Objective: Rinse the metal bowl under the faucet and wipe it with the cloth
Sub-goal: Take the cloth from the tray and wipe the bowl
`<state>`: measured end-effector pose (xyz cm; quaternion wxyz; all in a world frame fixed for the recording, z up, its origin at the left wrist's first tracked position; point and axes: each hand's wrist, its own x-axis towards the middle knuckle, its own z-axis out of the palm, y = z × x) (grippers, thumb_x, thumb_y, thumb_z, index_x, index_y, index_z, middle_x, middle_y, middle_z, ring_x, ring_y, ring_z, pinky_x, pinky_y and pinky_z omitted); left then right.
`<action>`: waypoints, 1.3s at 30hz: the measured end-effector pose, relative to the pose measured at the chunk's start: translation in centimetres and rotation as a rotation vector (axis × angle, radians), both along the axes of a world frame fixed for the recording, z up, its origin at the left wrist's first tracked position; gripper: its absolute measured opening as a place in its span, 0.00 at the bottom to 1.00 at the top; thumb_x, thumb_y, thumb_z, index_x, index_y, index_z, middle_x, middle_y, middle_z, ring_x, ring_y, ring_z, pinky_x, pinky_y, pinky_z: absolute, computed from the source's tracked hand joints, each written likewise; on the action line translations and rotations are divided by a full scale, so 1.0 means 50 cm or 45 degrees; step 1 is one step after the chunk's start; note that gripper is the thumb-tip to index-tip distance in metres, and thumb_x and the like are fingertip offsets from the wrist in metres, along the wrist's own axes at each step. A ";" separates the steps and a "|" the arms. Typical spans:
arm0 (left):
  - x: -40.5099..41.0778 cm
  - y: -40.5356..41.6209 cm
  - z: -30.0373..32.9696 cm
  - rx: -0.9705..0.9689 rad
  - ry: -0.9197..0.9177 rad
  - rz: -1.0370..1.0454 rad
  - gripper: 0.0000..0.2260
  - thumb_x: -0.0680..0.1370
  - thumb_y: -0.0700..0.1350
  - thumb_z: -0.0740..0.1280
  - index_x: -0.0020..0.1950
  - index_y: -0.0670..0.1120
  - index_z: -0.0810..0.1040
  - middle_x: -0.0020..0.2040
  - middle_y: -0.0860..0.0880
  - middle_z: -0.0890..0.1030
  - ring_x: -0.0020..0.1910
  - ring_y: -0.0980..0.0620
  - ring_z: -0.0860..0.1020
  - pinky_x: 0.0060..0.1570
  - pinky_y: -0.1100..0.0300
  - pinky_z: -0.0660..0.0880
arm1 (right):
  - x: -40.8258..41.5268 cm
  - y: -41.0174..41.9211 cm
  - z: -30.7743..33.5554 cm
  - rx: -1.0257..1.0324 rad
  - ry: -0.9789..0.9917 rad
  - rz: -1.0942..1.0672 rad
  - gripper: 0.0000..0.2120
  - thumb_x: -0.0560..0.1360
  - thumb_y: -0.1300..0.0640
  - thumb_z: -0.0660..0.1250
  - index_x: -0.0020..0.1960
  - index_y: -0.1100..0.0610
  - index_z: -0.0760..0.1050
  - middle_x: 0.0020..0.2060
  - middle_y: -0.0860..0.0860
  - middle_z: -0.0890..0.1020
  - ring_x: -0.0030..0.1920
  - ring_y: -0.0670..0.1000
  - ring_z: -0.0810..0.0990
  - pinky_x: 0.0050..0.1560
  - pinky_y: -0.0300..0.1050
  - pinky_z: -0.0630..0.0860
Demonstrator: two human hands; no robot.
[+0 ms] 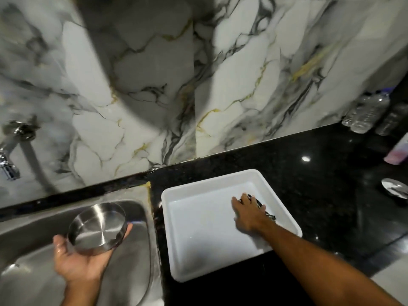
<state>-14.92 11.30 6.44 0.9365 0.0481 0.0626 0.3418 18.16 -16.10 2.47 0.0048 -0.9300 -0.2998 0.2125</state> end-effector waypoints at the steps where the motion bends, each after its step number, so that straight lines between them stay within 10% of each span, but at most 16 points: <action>1: 0.015 0.010 -0.004 0.082 0.153 0.118 0.29 0.79 0.63 0.59 0.69 0.42 0.76 0.70 0.32 0.72 0.66 0.26 0.71 0.66 0.23 0.38 | 0.007 -0.021 -0.017 0.001 0.028 -0.002 0.32 0.77 0.50 0.57 0.78 0.44 0.49 0.80 0.55 0.46 0.79 0.63 0.44 0.71 0.74 0.51; 4: 0.066 0.001 -0.002 0.104 0.401 0.184 0.28 0.74 0.65 0.65 0.63 0.45 0.81 0.66 0.33 0.78 0.64 0.29 0.74 0.63 0.23 0.58 | 0.005 -0.049 -0.045 0.038 -0.026 -0.017 0.32 0.77 0.52 0.55 0.79 0.44 0.48 0.81 0.53 0.45 0.79 0.60 0.43 0.73 0.70 0.53; 16: 0.250 -0.129 0.008 0.116 0.443 -0.216 0.25 0.72 0.64 0.66 0.58 0.47 0.85 0.64 0.35 0.79 0.64 0.29 0.75 0.58 0.24 0.68 | 0.018 -0.043 -0.023 -0.095 -0.079 -0.149 0.28 0.79 0.55 0.56 0.77 0.44 0.54 0.78 0.57 0.55 0.68 0.65 0.67 0.66 0.63 0.67; 22: 0.350 -0.207 -0.023 0.037 0.497 -0.495 0.33 0.65 0.61 0.74 0.65 0.46 0.79 0.66 0.34 0.78 0.64 0.29 0.75 0.55 0.23 0.69 | 0.051 -0.099 0.055 0.493 0.191 -0.383 0.26 0.71 0.63 0.67 0.68 0.53 0.75 0.63 0.54 0.81 0.64 0.56 0.78 0.63 0.47 0.75; 30: 0.407 -0.285 -0.032 0.061 0.513 -0.769 0.28 0.62 0.60 0.75 0.57 0.48 0.84 0.60 0.36 0.82 0.56 0.31 0.80 0.57 0.24 0.69 | -0.039 -0.065 0.165 1.063 0.188 -0.604 0.26 0.74 0.65 0.67 0.70 0.51 0.74 0.66 0.50 0.79 0.66 0.50 0.76 0.67 0.38 0.68; 36: 0.331 -0.163 0.028 0.183 0.309 -0.564 0.32 0.72 0.63 0.65 0.68 0.43 0.76 0.63 0.38 0.81 0.61 0.37 0.79 0.62 0.35 0.72 | -0.185 0.148 0.271 0.932 -0.147 0.092 0.35 0.72 0.69 0.64 0.76 0.48 0.64 0.77 0.51 0.64 0.76 0.54 0.63 0.74 0.48 0.64; 39: 0.266 -0.085 0.075 0.229 0.328 -0.476 0.29 0.76 0.60 0.62 0.69 0.42 0.74 0.66 0.41 0.79 0.72 0.41 0.70 0.75 0.42 0.58 | -0.256 0.258 0.284 0.749 -0.275 0.500 0.35 0.73 0.66 0.64 0.77 0.50 0.60 0.79 0.55 0.59 0.78 0.56 0.59 0.75 0.54 0.62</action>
